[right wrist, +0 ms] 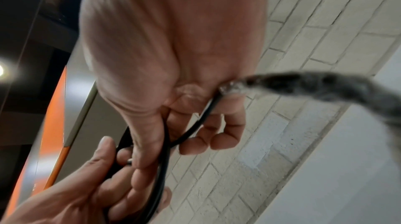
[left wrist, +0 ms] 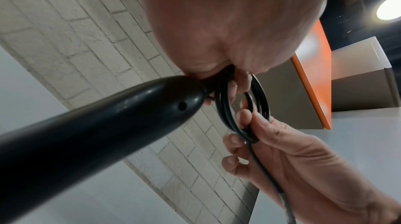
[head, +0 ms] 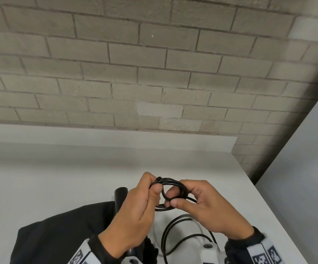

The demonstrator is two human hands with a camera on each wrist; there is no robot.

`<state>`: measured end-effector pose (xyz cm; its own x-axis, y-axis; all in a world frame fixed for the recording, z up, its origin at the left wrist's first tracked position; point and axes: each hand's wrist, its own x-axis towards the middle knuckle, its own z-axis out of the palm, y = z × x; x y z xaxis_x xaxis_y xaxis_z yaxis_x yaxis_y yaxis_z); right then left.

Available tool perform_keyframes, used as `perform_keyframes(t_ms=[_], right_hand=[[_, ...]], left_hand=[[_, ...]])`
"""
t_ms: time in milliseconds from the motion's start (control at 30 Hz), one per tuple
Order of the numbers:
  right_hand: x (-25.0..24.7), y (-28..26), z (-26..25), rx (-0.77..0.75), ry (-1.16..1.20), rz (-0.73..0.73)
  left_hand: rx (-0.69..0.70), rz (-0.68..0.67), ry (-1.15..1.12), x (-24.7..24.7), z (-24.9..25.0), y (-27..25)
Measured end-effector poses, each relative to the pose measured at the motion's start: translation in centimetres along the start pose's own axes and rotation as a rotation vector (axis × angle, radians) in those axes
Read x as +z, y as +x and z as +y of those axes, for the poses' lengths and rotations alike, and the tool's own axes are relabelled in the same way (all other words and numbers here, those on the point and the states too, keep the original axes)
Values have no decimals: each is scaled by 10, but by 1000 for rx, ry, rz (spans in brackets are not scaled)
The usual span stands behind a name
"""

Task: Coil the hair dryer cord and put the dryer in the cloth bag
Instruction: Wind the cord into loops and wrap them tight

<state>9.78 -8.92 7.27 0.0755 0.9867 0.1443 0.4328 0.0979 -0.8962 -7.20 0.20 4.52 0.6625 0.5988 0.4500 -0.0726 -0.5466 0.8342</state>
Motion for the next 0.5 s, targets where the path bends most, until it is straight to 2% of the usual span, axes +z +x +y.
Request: perform_keyframes(t_ms=[333, 400, 500], right_hand=[[0, 3, 5, -32, 28, -72], [8, 5, 12, -83, -57, 59], [29, 5, 26, -311, -340, 568]], left_hand=[[-26, 43, -9, -3, -2, 3], [-27, 79, -18, -3, -3, 5], [-63, 136, -38, -2, -4, 8]])
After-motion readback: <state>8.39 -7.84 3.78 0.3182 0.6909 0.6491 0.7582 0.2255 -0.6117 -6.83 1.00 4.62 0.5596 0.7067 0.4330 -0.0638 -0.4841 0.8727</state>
